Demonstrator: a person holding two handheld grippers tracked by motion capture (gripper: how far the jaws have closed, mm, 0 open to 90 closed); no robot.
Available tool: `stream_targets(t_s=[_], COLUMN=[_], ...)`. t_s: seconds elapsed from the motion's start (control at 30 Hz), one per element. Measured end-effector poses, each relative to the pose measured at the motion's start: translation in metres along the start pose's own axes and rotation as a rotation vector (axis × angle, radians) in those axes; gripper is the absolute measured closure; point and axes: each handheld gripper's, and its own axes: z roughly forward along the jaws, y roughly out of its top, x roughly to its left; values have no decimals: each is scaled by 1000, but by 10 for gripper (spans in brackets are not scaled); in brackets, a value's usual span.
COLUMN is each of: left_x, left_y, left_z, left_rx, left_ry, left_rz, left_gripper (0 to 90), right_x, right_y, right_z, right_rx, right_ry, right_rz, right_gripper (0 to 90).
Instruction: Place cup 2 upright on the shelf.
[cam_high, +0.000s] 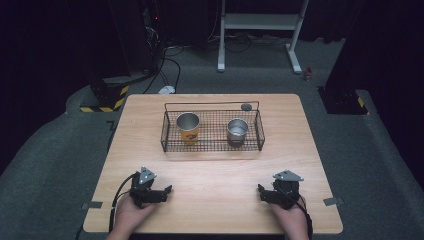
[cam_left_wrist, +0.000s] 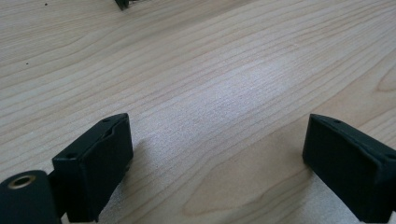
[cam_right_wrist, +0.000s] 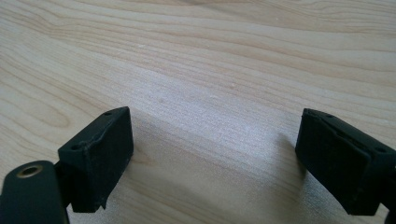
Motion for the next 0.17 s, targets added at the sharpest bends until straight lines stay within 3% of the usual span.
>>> stream_targets(t_s=[0.17], left_x=[0], left_y=[0], left_z=[0], left_rx=[-1], left_ry=[2], left_rz=[-4], left_gripper=[89], right_x=[3], right_y=[0], right_z=[0], right_rx=[-3], right_ry=[-13], right_rz=[16], right_gripper=[113])
